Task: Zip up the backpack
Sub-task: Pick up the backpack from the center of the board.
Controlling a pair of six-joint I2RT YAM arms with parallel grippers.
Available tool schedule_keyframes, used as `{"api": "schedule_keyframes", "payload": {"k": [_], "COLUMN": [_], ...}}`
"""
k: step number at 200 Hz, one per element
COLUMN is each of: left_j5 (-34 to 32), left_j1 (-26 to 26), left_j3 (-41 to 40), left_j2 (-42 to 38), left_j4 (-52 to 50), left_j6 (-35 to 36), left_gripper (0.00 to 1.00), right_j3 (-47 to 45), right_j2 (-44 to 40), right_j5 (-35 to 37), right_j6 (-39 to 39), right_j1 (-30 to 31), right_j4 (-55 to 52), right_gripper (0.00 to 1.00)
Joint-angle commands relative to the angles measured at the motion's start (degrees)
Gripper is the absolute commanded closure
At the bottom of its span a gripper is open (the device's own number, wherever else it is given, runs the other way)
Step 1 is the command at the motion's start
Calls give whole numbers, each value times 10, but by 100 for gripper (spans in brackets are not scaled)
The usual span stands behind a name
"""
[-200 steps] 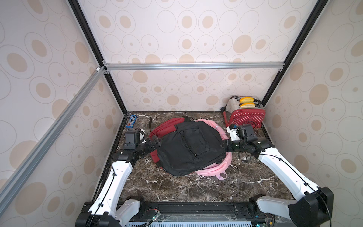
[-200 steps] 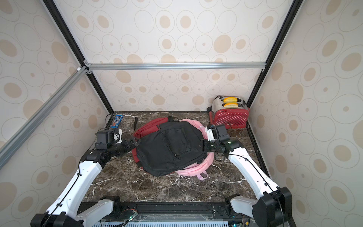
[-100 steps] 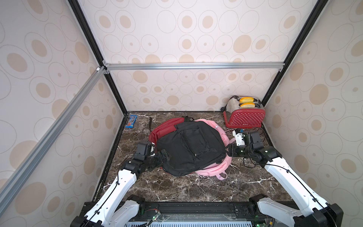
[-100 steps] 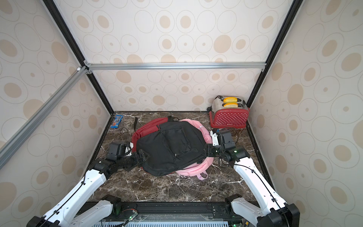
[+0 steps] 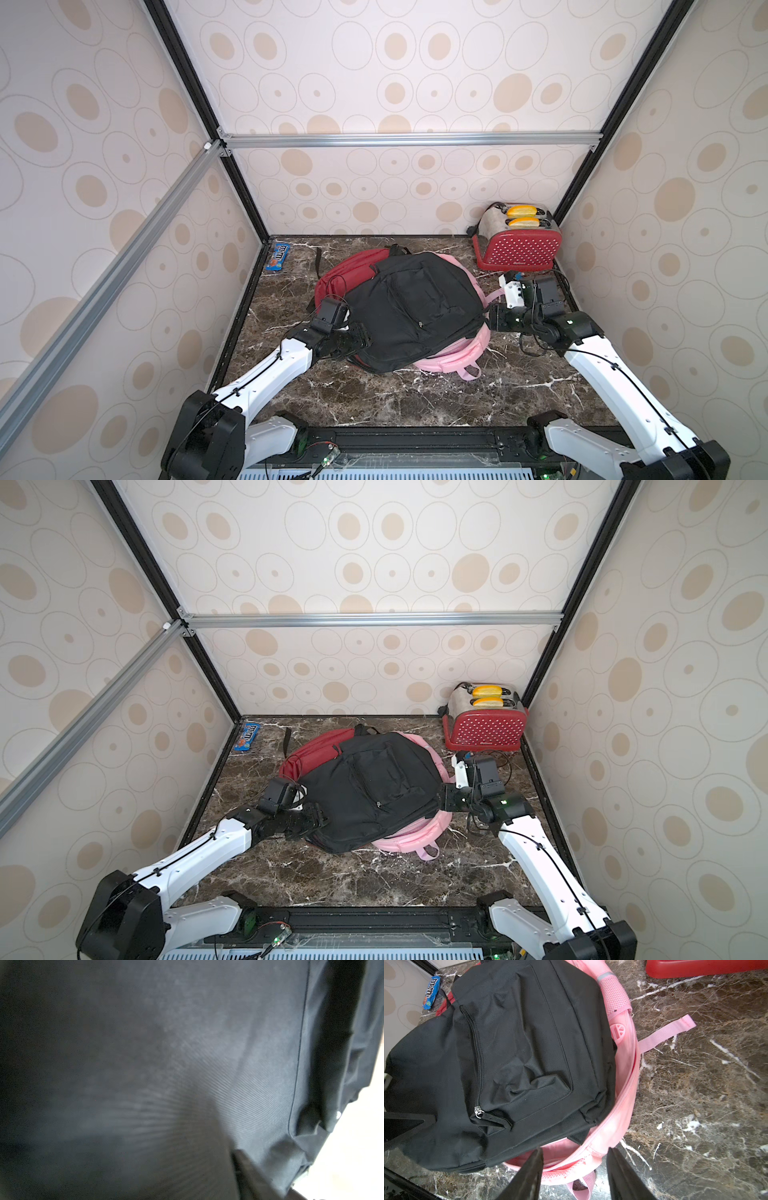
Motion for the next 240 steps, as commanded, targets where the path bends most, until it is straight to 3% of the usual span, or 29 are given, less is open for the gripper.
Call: {"api": "schedule_keyframes", "payload": {"k": [1, 16, 57, 117, 155, 196, 240], "left_j5": [41, 47, 44, 37, 31, 59, 48], "left_j1": [-7, -7, 7, 133, 186, 185, 183], "left_j3": [27, 33, 56, 121, 123, 96, 48], "left_j2": [13, 16, 8, -31, -47, -35, -69], "left_j4": [58, 58, 73, 10, -5, 8, -14], "left_j6": [-7, -8, -20, 18, 32, 32, 46], "left_gripper": [79, 100, 100, 100, 100, 100, 100], "right_j3": [-8, -8, -4, -2, -12, -10, 74], "right_j2": [-2, 1, 5, 8, 41, 150, 334], "right_j5": [-11, -16, -14, -24, -28, -42, -134], "right_j6": [-7, -9, -20, -44, -38, -17, -7], "right_j1": [-9, -13, -30, -76, -89, -107, -136], "right_j4": [-1, 0, -4, -19, 6, 83, 127], "right_gripper": [46, 46, 46, 40, 36, 30, 22]}}
